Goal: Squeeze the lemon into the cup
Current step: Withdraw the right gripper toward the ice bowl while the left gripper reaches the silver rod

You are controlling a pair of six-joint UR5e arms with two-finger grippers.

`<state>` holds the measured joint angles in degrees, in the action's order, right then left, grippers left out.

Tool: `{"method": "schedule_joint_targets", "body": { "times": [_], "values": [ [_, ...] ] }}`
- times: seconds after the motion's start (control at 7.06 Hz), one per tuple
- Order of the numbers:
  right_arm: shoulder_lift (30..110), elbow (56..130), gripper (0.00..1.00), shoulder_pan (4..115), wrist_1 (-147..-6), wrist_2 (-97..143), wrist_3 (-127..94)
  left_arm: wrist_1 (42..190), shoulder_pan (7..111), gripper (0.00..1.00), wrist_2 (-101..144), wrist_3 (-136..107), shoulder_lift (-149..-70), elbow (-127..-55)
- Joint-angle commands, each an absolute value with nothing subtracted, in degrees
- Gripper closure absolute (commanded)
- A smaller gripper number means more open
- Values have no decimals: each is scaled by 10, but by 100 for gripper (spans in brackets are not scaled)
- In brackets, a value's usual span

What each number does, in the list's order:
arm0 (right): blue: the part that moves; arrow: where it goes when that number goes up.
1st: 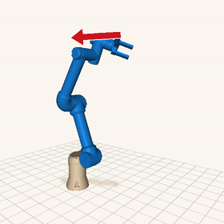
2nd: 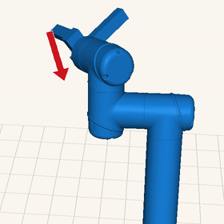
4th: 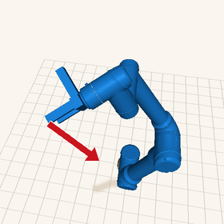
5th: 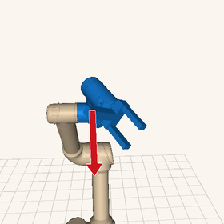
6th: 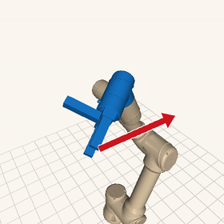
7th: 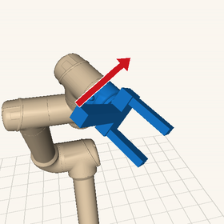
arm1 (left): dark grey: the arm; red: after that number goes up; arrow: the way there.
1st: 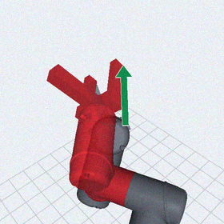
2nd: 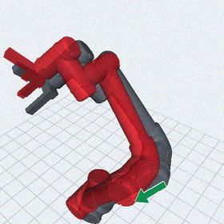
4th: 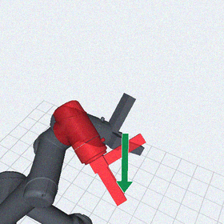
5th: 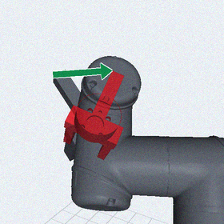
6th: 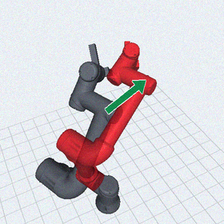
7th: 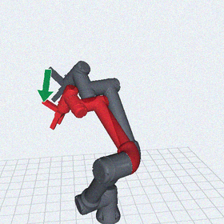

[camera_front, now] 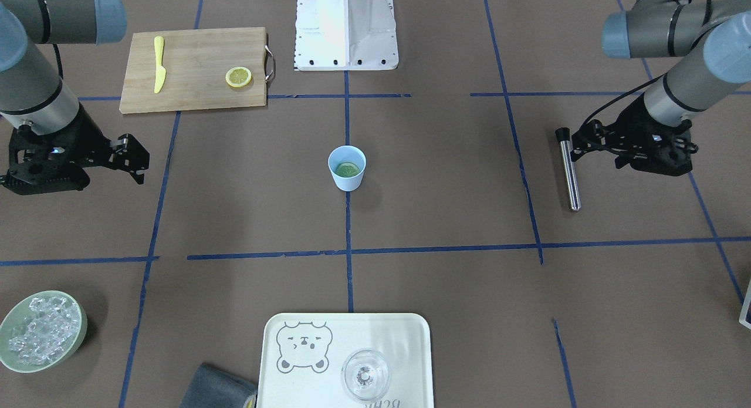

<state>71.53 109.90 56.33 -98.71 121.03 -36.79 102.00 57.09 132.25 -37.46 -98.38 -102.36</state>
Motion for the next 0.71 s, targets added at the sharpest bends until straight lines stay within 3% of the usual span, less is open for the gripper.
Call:
{"method": "schedule_joint_targets", "body": {
  "times": [0.0,0.57],
  "values": [
    [719,1100,0,570,-987,1216,-361,1097,541,0,1319,-400,-985,-949],
    [722,1105,0,570,-987,1216,-365,1098,519,0,1287,-403,-1004,-898]
  ]
}}
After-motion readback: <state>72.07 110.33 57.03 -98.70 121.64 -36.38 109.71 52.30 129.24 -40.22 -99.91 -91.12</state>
